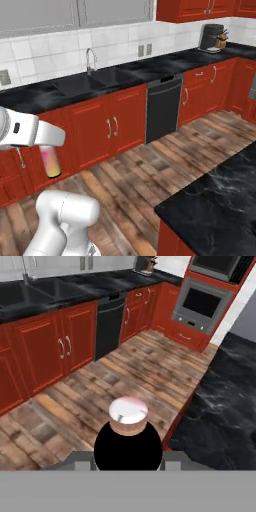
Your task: Open the fridge, grab two sodas, and place both sodas inside the bowl with ice on the dining counter.
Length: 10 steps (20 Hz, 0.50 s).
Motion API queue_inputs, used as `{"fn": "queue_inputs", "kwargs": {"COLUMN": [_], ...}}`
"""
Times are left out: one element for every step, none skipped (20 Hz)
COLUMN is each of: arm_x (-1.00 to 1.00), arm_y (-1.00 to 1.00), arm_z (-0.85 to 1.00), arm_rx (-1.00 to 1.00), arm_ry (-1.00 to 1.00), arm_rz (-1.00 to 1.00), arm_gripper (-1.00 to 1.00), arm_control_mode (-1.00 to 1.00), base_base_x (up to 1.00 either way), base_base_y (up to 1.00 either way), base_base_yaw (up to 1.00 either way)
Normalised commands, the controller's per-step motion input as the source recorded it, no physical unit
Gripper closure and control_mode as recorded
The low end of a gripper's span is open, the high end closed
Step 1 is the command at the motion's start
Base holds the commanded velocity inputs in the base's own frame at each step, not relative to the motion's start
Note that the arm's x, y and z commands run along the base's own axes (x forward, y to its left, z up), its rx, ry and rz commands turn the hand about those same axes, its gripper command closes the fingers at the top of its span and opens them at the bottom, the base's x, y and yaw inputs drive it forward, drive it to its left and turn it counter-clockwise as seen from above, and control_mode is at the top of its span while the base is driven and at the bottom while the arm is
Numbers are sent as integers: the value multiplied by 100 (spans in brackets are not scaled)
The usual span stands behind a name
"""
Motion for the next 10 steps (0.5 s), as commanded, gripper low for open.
{"fn": "queue_inputs", "kwargs": {"arm_x": [0, 0, 0, 0, 0, 0, 0, 0, 0, 0], "arm_y": [0, 0, 0, 0, 0, 0, 0, 0, 0, 0], "arm_z": [0, 0, 0, 0, 0, 0, 0, 0, 0, 0], "arm_rx": [0, 0, 0, 0, 0, 0, 0, 0, 0, 0], "arm_ry": [0, 0, 0, 0, 0, 0, 0, 0, 0, 0], "arm_rz": [0, 0, 0, 0, 0, 0, 0, 0, 0, 0], "arm_gripper": [100, 100, 100, 100, 100, 100, 100, 100, 100, 100], "arm_control_mode": [100, 100, 100, 100, 100, 100, 100, 100, 100, 100], "base_base_x": [44, 44, 44, 43, 46, 49, 52, 52, 53, 53], "base_base_y": [44, 44, 44, 46, 46, 46, 47, 48, 48, 47], "base_base_yaw": [-59, -59, -59, -58, -58, -58, -57, -57, -57, -57]}}
